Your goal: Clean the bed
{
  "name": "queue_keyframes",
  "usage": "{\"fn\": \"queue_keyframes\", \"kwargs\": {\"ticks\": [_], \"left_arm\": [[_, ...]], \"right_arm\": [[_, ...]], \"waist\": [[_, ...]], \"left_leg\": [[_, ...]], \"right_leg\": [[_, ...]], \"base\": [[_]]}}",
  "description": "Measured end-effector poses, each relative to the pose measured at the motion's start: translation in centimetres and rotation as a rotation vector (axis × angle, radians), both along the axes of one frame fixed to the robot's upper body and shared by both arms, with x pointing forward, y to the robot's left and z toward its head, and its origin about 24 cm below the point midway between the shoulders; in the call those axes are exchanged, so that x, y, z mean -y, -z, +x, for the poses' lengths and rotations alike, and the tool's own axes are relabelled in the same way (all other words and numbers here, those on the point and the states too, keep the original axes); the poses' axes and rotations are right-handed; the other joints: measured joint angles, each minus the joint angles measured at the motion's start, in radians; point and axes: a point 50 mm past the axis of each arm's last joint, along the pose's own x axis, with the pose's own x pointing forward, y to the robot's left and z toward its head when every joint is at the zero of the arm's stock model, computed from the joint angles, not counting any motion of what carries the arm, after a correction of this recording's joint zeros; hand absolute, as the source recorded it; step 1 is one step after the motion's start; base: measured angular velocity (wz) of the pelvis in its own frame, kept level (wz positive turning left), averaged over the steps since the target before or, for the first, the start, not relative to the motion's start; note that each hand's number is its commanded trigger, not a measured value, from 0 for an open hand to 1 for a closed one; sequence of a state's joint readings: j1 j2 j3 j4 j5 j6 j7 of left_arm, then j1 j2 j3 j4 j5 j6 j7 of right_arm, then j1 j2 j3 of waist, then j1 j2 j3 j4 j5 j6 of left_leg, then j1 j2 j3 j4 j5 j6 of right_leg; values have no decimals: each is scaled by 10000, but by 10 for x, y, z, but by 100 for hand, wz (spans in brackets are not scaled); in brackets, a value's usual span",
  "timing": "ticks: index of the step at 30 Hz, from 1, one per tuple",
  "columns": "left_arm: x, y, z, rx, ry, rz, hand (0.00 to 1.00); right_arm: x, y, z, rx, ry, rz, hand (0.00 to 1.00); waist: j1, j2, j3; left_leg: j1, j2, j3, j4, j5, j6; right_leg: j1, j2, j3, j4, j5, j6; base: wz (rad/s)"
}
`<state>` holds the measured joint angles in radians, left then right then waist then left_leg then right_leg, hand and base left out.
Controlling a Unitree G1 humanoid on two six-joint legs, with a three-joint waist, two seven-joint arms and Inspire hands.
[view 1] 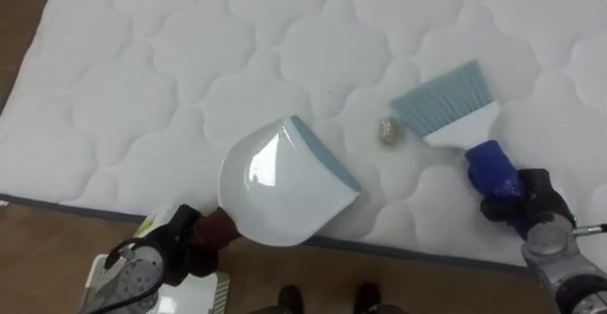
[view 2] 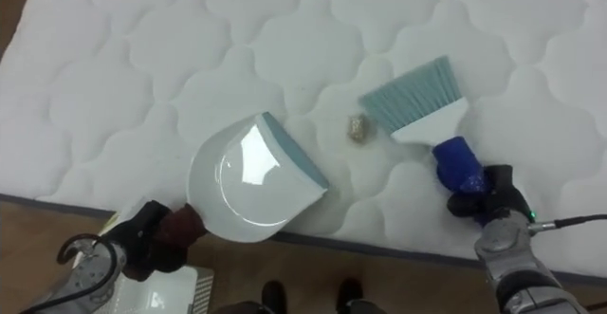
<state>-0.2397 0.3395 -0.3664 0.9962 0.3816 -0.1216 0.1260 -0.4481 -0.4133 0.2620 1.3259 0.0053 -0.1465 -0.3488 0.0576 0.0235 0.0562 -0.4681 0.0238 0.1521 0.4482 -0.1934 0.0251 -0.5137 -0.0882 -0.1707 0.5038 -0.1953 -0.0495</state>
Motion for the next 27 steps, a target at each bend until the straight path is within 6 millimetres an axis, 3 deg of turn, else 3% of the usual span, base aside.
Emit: {"fn": "queue_keyframes", "kwargs": {"ticks": [4, 8, 15, 20, 27], "left_arm": [[-9, -13, 8, 588, 490, 920, 100], [-23, -25, 15, 966, 895, 2106, 100], [-38, -40, 21, 1350, 1350, 3447, 100], [-40, -46, 24, 1649, 1523, 3941, 100], [-42, -58, 34, 2156, 2069, 5022, 100]], "right_arm": [[19, -14, 3, -334, -293, -1306, 100], [47, -48, 15, -242, -411, -2980, 100], [82, -96, 22, -536, -801, -5824, 100], [77, -101, 29, -973, -1723, -6952, 100], [60, -122, 55, -1310, -3511, -9183, 100]], "waist": [[19, -324, -6], [4, -711, -21], [53, -1080, -11], [55, -1199, 1], [12, -1233, -14]], "left_leg": [[-273, -45, 12, 157, 8, 15], [-414, 12, 56, 321, 14, 32], [-374, 147, 78, 297, 39, 69], [-486, 177, 99, 323, 31, 53], [-533, 152, 117, 371, 27, 49]], "right_leg": [[-355, -95, 59, 327, -16, 1], [-460, -27, 120, 277, 62, -2], [-350, 56, -9, 139, 172, -72], [-499, 97, 49, 172, 178, -105], [-564, 42, 9, 301, 178, -104]], "base": [[-1], [-4], [-1], [-3], [-1]]}}
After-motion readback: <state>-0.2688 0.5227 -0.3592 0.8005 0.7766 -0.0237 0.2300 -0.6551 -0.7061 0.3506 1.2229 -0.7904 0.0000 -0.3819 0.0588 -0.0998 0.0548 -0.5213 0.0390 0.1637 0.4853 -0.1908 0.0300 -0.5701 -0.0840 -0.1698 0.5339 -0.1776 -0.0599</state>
